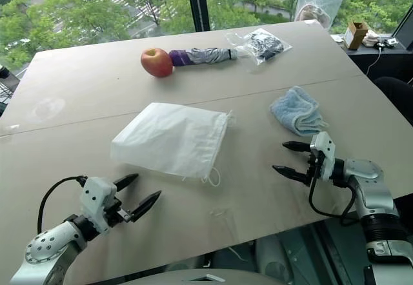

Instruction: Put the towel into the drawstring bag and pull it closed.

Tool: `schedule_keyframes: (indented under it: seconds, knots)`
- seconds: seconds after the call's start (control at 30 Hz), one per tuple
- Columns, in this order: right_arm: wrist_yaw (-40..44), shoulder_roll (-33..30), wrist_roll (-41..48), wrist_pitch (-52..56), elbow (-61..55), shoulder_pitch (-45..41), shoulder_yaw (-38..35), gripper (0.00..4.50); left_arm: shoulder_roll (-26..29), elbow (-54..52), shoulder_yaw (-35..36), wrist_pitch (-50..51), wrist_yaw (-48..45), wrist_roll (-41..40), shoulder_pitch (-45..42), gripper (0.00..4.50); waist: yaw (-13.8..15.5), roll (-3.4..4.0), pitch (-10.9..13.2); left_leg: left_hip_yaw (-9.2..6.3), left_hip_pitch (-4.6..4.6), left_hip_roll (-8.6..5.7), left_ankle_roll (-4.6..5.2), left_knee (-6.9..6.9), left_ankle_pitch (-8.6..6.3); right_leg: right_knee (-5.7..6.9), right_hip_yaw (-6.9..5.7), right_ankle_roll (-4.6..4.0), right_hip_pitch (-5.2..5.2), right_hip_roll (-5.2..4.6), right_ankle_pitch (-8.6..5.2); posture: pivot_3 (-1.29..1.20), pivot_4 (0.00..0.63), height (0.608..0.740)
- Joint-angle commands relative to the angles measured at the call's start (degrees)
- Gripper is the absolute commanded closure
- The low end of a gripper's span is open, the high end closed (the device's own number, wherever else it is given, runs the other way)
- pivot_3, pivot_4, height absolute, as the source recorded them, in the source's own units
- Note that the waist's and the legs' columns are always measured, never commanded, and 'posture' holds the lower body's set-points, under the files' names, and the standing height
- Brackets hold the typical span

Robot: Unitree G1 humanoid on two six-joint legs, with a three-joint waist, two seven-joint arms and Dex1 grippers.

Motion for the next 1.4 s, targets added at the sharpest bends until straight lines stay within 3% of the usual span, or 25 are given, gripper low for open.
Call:
schedule_keyframes:
  seconds: [0.03, 0.43, 0.67, 0.77, 0.9, 1.07, 1.4]
  knots:
    - [-0.2, -0.2, 0.8, -0.5, -1.6, -0.6, -1.2, 0.00, -0.2, -2.9, 0.9, -1.2, -0.4, -1.0, 1.3, 0.01, 0.0, 0.00, 0.0, 0.00, 0.00, 0.00, 0.00, 0.00, 0.00, 0.00, 0.00, 0.00, 0.00, 0.00, 0.00, 0.00, 0.150, 0.740]
    - [0.7, -0.9, 0.9, 0.2, -2.1, -0.8, -0.7, 0.00, -1.3, -7.7, 1.3, -0.4, -0.4, -2.7, 5.1, 0.01, 0.0, -0.01, 0.0, 0.02, 0.00, 0.00, 0.01, 0.00, -0.01, 0.00, 0.02, 0.02, 0.00, 0.00, -0.02, 0.00, 0.150, 0.740]
    - [0.7, -2.0, 1.3, 0.8, -2.9, -0.3, -1.4, 0.00, 2.8, -14.8, -1.1, 6.8, -3.5, -9.5, 1.1, 0.01, 0.0, -0.01, 0.0, 0.01, -0.01, 0.00, 0.01, 0.02, -0.01, 0.00, 0.02, 0.03, 0.00, 0.01, -0.01, 0.00, 0.150, 0.740]
    - [0.6, -2.9, 2.1, 1.6, -4.2, 0.1, -2.1, 0.00, 5.9, -17.1, -4.3, 12.7, -3.1, -12.1, -6.4, 0.01, 0.2, 0.00, 0.0, 0.02, -0.01, 0.00, 0.01, 0.02, -0.01, 0.00, 0.03, 0.01, 0.00, 0.01, -0.01, 0.00, 0.150, 0.740]
    - [1.2, -5.3, 5.2, 7.6, -7.2, 1.3, -3.3, 0.00, 6.8, -15.9, -12.9, 15.5, 0.3, -5.0, -17.8, 0.01, 0.1, 0.01, 0.0, -0.05, 0.00, -0.03, 0.02, 0.07, 0.00, 0.03, -0.01, 0.01, 0.05, 0.03, 0.02, 0.00, 0.150, 0.740]
    - [-0.5, -7.2, 6.5, 8.5, -11.4, 4.9, -5.9, 0.00, 0.3, -13.5, -23.4, 22.0, 9.0, 1.3, -29.6, 0.01, 0.1, -0.04, 0.0, -0.06, -0.05, -0.08, 0.02, 0.05, -0.01, 0.01, 0.03, 0.06, 0.05, 0.02, 0.25, 0.00, 0.150, 0.740]
    - [-3.7, -9.2, 9.2, 12.7, -20.1, 12.0, -10.3, 0.00, -13.0, -13.5, -40.4, 28.1, 30.6, 25.5, -32.5, 0.01, 0.2, -0.05, 0.0, -0.09, -0.06, -0.10, 0.02, 0.05, -0.01, 0.01, 0.06, 0.12, 0.04, 0.02, 0.23, 0.00, 0.150, 0.740]
